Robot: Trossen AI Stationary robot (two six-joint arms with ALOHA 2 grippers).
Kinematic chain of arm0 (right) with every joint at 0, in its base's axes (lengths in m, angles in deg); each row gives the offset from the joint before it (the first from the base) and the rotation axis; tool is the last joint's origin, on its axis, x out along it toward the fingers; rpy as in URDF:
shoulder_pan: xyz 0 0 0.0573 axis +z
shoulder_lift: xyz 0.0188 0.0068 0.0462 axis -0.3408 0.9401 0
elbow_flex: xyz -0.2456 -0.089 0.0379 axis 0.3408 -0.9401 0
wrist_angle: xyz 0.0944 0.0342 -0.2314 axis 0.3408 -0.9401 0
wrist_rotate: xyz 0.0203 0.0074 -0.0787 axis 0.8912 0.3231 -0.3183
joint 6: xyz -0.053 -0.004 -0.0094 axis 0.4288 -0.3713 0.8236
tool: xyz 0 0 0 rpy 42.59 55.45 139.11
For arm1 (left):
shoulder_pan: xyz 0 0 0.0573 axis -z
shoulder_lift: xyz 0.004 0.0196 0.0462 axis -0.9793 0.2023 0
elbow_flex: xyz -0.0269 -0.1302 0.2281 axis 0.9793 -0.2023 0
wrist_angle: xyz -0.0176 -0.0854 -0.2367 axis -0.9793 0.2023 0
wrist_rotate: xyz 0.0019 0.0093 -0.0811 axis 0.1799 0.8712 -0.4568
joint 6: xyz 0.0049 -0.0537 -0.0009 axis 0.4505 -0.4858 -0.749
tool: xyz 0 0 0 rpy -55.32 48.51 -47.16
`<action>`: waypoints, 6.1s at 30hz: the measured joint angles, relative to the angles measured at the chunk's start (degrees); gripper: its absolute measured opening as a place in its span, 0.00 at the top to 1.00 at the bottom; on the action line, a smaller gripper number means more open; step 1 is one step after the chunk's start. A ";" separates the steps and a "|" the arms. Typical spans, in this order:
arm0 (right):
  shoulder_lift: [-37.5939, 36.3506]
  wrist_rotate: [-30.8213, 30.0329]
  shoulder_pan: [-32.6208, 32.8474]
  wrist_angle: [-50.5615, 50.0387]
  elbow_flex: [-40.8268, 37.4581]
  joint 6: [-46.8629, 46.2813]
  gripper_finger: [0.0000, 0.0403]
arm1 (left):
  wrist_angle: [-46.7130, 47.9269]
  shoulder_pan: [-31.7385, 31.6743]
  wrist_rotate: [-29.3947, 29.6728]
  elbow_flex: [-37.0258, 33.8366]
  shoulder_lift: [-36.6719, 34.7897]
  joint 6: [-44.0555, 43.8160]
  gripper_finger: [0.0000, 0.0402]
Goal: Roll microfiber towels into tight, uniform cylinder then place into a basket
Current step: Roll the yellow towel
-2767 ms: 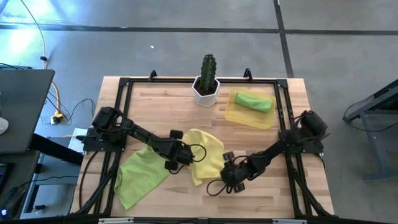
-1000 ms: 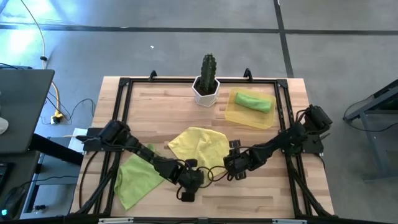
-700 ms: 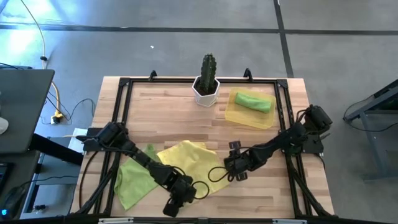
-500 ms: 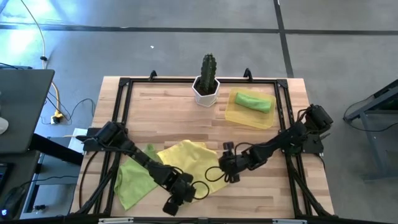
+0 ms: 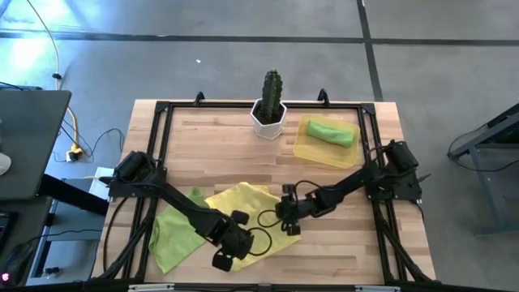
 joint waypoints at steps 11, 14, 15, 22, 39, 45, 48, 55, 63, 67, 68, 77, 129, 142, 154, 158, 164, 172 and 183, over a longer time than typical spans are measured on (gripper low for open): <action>-4.48 17.65 4.51 -5.95 -0.20 -6.49 0.64 | 3.76 -3.17 11.80 -8.14 -0.06 -7.71 0.75; -7.37 13.46 5.16 -7.32 -0.17 -6.87 0.64 | 0.71 -4.58 11.41 -10.50 -0.02 -8.19 0.75; -8.39 10.86 5.27 -8.22 -0.17 -6.77 0.64 | 0.41 -4.97 11.14 -11.18 0.02 -8.18 0.75; -11.21 -9.11 4.28 -8.31 -0.13 -4.46 0.64 | -2.44 -6.25 9.99 -12.81 -0.21 -8.16 0.75; -3.71 -9.29 -1.67 -15.13 0.03 -5.10 0.64 | -3.82 -6.24 9.82 -12.88 -0.08 -7.74 0.75; -4.18 -15.50 -1.72 -23.70 0.12 -5.07 0.64 | -3.86 -6.23 9.81 -12.88 -0.06 -6.29 0.75; -5.39 -16.43 -1.74 -26.69 -0.05 -5.18 0.64 | -3.88 -6.24 10.66 -12.88 -0.04 -5.20 0.75; -12.12 -14.89 -1.25 -28.18 -0.22 -8.13 0.64 | -4.07 -7.72 13.27 -12.90 0.08 -1.02 0.75; -15.18 -9.05 0.72 -17.51 -0.10 -12.64 0.64 | -3.16 -8.62 13.35 -10.60 -0.05 1.32 0.75; -13.17 -7.76 0.78 -15.96 -0.07 -15.45 0.64 | -3.06 -8.39 6.75 -9.40 -0.23 1.37 0.75; -12.70 -7.29 0.61 -16.16 -0.07 -16.66 0.64 | -2.74 -8.37 5.43 -9.42 -0.23 1.34 0.75; -6.97 0.09 -1.92 -17.19 -0.09 -22.87 0.64 | -0.84 -10.32 6.15 -10.93 -0.30 -2.26 0.75; -21.81 -9.71 10.06 -27.36 -0.26 -29.71 0.64 | -20.07 -3.18 17.37 -28.55 -24.67 -7.95 0.75; -12.86 -13.54 14.58 -22.22 -0.20 -29.06 0.64 | -53.51 -14.17 -1.38 -45.28 -22.71 1.97 0.75; -4.61 -4.43 17.21 -9.58 -0.26 -27.70 0.64 | -52.69 -8.82 -2.70 -44.75 -13.39 5.44 0.75; -4.74 -4.55 17.59 -10.59 -0.28 -28.07 0.64 | -54.07 -8.68 -2.42 -44.00 -10.87 5.43 0.75; -4.85 -3.42 18.89 -10.73 -0.28 -28.07 0.64 | -54.36 -8.29 -3.41 -43.56 -9.41 -0.39 0.75; -4.86 -1.82 21.65 -12.02 -0.28 -27.31 0.64 | -53.98 -7.08 -3.71 -43.56 -9.65 -7.73 0.75; -5.03 -2.03 21.82 -17.47 -0.15 -24.47 0.64 | -54.59 -5.68 -4.40 -43.43 -9.48 -11.56 0.75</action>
